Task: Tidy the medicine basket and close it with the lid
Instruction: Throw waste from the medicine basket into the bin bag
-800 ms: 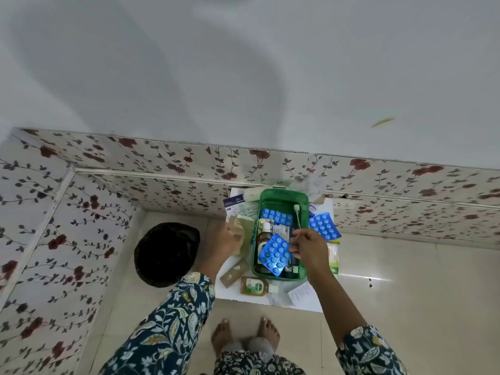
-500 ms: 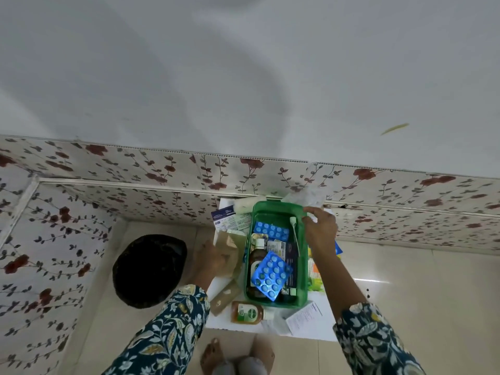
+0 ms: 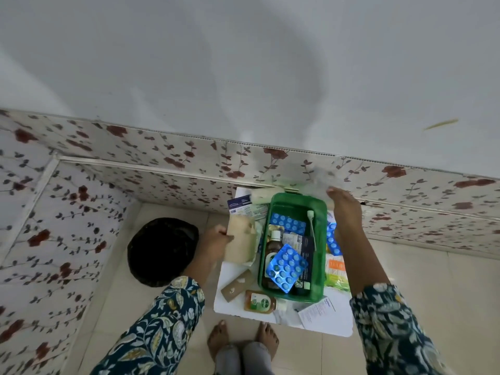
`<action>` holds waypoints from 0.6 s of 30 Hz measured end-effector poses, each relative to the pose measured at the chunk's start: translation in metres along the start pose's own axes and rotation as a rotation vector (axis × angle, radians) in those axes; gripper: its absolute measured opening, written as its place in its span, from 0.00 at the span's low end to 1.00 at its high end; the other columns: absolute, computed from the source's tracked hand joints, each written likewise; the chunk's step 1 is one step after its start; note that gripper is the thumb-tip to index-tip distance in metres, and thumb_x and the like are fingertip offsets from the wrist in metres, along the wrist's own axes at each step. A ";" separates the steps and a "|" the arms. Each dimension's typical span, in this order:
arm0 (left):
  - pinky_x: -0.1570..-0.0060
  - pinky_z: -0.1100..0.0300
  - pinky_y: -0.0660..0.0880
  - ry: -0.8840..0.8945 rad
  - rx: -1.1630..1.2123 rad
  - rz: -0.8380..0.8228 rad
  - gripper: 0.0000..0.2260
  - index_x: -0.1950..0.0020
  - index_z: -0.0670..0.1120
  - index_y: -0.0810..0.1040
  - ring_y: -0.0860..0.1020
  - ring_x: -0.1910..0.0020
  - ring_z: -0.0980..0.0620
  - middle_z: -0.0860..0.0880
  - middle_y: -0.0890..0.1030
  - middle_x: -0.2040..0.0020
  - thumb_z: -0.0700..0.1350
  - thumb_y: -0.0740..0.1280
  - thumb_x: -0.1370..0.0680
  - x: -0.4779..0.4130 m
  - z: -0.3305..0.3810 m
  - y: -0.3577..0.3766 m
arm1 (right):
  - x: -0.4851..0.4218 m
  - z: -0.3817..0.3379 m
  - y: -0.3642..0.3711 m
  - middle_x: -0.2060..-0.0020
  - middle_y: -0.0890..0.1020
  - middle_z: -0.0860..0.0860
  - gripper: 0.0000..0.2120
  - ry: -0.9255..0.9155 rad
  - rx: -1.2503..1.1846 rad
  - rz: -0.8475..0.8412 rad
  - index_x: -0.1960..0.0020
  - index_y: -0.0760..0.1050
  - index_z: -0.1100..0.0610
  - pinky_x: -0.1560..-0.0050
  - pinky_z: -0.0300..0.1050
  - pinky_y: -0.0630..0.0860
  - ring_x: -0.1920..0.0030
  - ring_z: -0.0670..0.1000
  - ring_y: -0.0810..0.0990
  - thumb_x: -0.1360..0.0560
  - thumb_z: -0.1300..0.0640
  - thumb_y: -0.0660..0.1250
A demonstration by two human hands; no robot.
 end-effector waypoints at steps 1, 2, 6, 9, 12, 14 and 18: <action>0.70 0.62 0.64 -0.009 0.053 -0.002 0.14 0.68 0.46 0.69 0.71 0.67 0.52 0.48 0.72 0.67 0.34 0.66 0.25 0.006 0.004 -0.006 | 0.014 -0.009 0.000 0.42 0.79 0.53 0.12 -0.049 -0.019 -0.005 0.43 0.78 0.58 0.45 0.42 0.66 0.46 0.48 0.73 0.25 0.59 0.65; 0.71 0.62 0.64 -0.010 0.111 0.003 0.14 0.68 0.46 0.69 0.70 0.68 0.53 0.48 0.72 0.67 0.35 0.65 0.25 0.012 0.008 -0.014 | 0.031 -0.018 0.005 0.45 0.80 0.52 0.11 -0.103 -0.019 -0.021 0.44 0.79 0.57 0.46 0.41 0.67 0.47 0.48 0.74 0.25 0.58 0.65; 0.70 0.61 0.67 0.004 0.312 -0.018 0.11 0.65 0.44 0.71 0.72 0.67 0.52 0.47 0.74 0.65 0.34 0.65 0.24 0.035 0.017 -0.044 | 0.094 -0.012 0.057 0.56 0.81 0.52 0.08 -0.150 0.117 -0.158 0.50 0.81 0.59 0.60 0.39 0.71 0.59 0.49 0.77 0.25 0.57 0.66; 0.65 0.58 0.69 -0.035 0.435 -0.011 0.08 0.62 0.44 0.73 0.74 0.64 0.49 0.45 0.77 0.63 0.34 0.64 0.24 0.049 0.002 -0.067 | 0.128 0.016 0.116 0.67 0.79 0.51 0.07 -0.140 0.273 -0.276 0.60 0.79 0.60 0.65 0.38 0.69 0.66 0.51 0.74 0.27 0.57 0.69; 0.66 0.57 0.71 -0.099 0.551 0.013 0.07 0.60 0.44 0.75 0.75 0.67 0.48 0.44 0.78 0.64 0.34 0.63 0.24 0.055 -0.029 -0.092 | 0.157 0.048 0.179 0.65 0.77 0.53 0.09 -0.153 0.423 -0.385 0.62 0.73 0.59 0.65 0.38 0.67 0.60 0.53 0.75 0.31 0.57 0.72; 0.65 0.56 0.73 -0.133 0.612 0.047 0.08 0.60 0.44 0.75 0.76 0.66 0.48 0.44 0.79 0.64 0.33 0.61 0.24 0.054 -0.057 -0.111 | 0.173 0.071 0.212 0.55 0.75 0.57 0.13 -0.171 0.505 -0.409 0.54 0.74 0.61 0.56 0.40 0.70 0.52 0.56 0.75 0.33 0.58 0.74; 0.63 0.55 0.74 -0.187 0.647 0.114 0.09 0.58 0.43 0.76 0.76 0.64 0.47 0.44 0.79 0.62 0.32 0.59 0.24 0.036 -0.109 -0.141 | 0.177 0.123 0.270 0.42 0.75 0.62 0.25 -0.074 0.594 -0.491 0.39 0.69 0.66 0.38 0.52 0.72 0.40 0.61 0.74 0.32 0.61 0.73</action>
Point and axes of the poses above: each hand's wrist, its own x-axis away from the middle knuckle, its own y-axis out of the palm, z = x × y, the point moved 10 cm from there along -x, towards the middle knuckle
